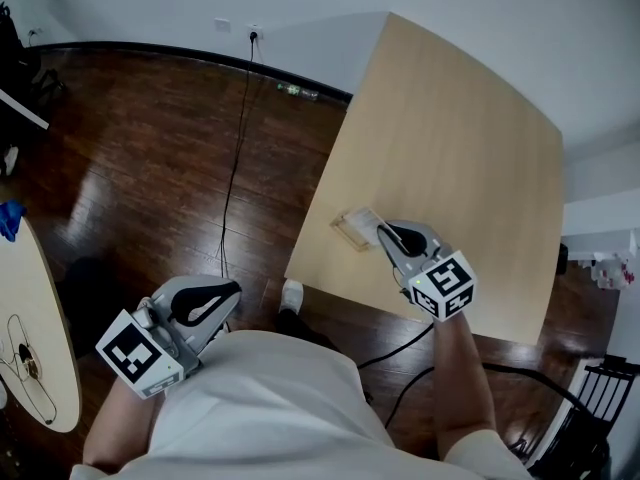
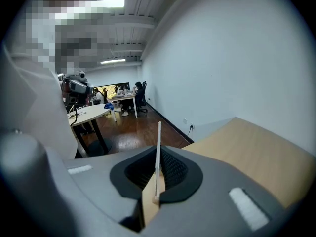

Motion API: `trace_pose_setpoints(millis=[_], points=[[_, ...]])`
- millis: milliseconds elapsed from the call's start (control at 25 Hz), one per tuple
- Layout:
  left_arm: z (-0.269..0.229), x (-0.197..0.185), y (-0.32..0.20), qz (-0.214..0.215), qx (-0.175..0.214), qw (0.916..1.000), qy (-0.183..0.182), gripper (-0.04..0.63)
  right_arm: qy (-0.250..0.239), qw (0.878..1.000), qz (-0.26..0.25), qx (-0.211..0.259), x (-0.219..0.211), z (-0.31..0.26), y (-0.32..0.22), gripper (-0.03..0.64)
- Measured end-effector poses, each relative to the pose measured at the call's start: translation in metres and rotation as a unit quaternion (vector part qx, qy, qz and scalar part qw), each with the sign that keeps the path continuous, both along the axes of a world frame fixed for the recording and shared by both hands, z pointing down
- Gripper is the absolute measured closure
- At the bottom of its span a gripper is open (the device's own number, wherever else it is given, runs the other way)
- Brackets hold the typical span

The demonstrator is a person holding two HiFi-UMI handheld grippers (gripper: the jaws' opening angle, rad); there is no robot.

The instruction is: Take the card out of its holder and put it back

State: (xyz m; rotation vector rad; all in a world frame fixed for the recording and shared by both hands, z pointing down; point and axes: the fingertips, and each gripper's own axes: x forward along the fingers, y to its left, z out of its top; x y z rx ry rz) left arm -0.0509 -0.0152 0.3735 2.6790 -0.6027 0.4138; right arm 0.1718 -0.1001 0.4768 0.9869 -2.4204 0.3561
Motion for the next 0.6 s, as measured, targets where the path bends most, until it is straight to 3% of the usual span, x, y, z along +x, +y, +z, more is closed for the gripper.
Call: trace_pose_setpoints(millis=[600], points=[[0.0014, 0.0089, -0.0023, -0.005, -0.005, 0.9999, -0.008, 0.580, -0.007, 1.000, -0.010, -0.008, -0.0033, 0.0110, -0.0035, 0.597]])
